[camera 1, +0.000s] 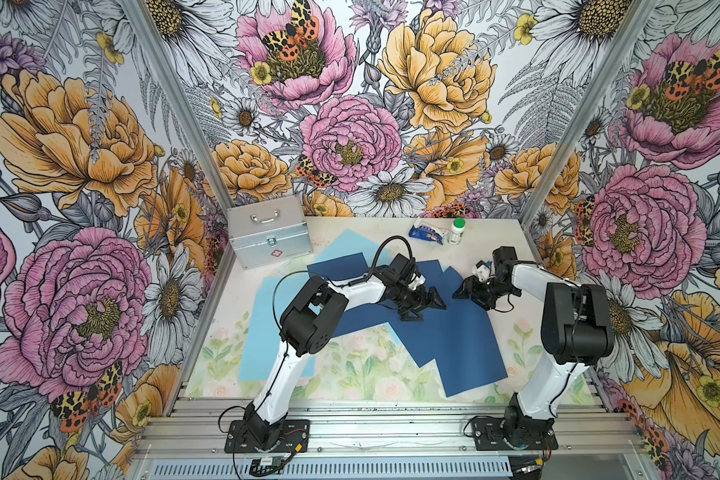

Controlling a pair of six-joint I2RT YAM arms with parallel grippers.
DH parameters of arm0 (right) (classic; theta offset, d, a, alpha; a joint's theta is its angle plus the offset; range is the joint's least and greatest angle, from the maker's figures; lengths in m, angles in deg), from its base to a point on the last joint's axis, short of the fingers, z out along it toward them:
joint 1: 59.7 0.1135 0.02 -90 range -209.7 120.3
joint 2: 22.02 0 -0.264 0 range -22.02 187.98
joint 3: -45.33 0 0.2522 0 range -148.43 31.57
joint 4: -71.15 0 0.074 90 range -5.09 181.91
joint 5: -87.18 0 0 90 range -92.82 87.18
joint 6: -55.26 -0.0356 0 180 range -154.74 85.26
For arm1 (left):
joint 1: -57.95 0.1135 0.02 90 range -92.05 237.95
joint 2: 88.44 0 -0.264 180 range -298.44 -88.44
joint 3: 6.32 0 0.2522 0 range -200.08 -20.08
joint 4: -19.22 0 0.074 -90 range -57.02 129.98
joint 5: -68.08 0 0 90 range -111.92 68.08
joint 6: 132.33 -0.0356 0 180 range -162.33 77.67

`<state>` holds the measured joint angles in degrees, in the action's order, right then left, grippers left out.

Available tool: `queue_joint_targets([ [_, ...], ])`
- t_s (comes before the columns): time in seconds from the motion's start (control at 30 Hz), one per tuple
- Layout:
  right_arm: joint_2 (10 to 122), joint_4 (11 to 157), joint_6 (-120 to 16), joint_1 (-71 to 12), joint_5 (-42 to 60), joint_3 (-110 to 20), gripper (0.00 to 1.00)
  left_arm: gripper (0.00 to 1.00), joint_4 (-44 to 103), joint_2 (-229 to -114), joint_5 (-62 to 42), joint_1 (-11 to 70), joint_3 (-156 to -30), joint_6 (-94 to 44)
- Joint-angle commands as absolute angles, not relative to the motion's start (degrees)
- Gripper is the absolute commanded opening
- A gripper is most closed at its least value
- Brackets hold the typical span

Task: Sort the scattered colored papers by color
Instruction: Move the colored paper at the center of the board.

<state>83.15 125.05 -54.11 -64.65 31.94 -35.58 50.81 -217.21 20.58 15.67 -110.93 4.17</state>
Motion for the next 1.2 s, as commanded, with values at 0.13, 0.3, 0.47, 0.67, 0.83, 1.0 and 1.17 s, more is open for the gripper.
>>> queue_joint_targets([
  [0.13,82.0,126.3,-54.2,-64.3,38.6,-40.6,0.46,0.99,53.5,-213.6,9.0,23.0,-106.3,-2.5],
  [0.3,82.0,127.2,-52.8,-62.4,37.5,-42.1,0.44,0.99,54.1,-207.8,5.5,27.9,-106.4,-7.1],
  [0.47,81.3,128.0,-49.9,-61.4,39.6,-43.4,0.44,0.99,54.0,-209.0,6.8,30.6,-111.2,-12.8],
  [0.67,80.5,127.8,-46.2,-60.1,45.0,-44.1,0.48,0.99,46.4,-210.4,13.0,31.1,-113.0,-22.2],
  [0.83,78.7,127.8,-44.3,-58.1,47.2,-43.6,0.48,0.99,29.1,-209.4,16.9,32.3,-104.4,-22.4],
  [1.0,75.2,127.6,-43.3,-57.1,49.0,-43.2,0.48,0.99,19.8,-212.3,21.3,32.0,-103.4,-21.1],
  [1.17,74.3,127.4,-43.3,-56.5,49.0,-41.7,0.49,0.99,-2.1,-213.7,26.1,31.7,-99.5,-10.2],
])
